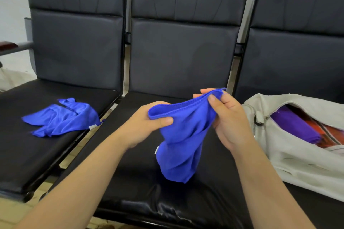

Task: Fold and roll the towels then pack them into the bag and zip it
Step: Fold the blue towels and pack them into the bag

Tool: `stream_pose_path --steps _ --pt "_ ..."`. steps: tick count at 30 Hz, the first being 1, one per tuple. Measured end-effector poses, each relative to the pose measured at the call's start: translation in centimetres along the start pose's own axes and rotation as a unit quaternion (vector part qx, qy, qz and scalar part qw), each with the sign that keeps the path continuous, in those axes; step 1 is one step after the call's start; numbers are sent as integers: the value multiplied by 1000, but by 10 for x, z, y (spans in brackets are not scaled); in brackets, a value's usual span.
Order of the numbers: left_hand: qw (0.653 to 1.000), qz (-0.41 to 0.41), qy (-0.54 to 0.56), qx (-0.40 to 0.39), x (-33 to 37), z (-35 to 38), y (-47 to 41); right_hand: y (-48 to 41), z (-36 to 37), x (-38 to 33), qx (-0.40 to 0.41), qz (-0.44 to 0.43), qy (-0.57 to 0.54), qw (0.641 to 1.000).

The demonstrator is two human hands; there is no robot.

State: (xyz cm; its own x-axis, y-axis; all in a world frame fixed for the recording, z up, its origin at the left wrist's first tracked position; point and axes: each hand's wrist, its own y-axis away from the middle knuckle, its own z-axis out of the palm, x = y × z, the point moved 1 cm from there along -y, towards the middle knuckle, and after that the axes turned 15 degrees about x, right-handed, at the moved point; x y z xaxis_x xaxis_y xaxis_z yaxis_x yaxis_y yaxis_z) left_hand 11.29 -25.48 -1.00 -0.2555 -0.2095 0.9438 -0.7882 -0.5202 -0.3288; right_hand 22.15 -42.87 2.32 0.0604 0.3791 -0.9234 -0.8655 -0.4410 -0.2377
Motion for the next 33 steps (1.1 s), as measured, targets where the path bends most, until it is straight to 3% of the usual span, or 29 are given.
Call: stream_pose_path --steps 4,6,9,12,15,20,23,26,28,30,33 --pt "976 15 93 196 19 7 -5 -3 -2 -3 135 -124 34 983" --pt "963 65 76 251 32 6 -9 2 3 -12 175 -209 43 961" --pt "939 151 48 304 57 3 -7 12 14 -27 173 -286 63 941" --pt "907 243 -53 339 81 1 -1 12 16 -37 161 -318 95 930" --pt "885 273 -144 349 88 3 1 4 12 -35 124 -259 96 953" --pt "890 189 -250 332 67 6 -8 -7 -1 -17 77 -63 95 990" --pt "923 75 -254 278 57 -5 -15 -9 -11 -16 -49 93 76 992" --pt "975 -103 -130 151 57 -20 -17 -10 -21 -23 -120 218 85 965" --pt "961 -183 -199 58 56 -30 -20 -15 -27 -22 -148 251 175 940" --pt "934 -204 -288 57 58 -32 -27 -27 -23 -19 -111 268 246 925" --pt "961 -152 -160 167 69 -21 -52 -57 -3 -22 27 219 208 953"
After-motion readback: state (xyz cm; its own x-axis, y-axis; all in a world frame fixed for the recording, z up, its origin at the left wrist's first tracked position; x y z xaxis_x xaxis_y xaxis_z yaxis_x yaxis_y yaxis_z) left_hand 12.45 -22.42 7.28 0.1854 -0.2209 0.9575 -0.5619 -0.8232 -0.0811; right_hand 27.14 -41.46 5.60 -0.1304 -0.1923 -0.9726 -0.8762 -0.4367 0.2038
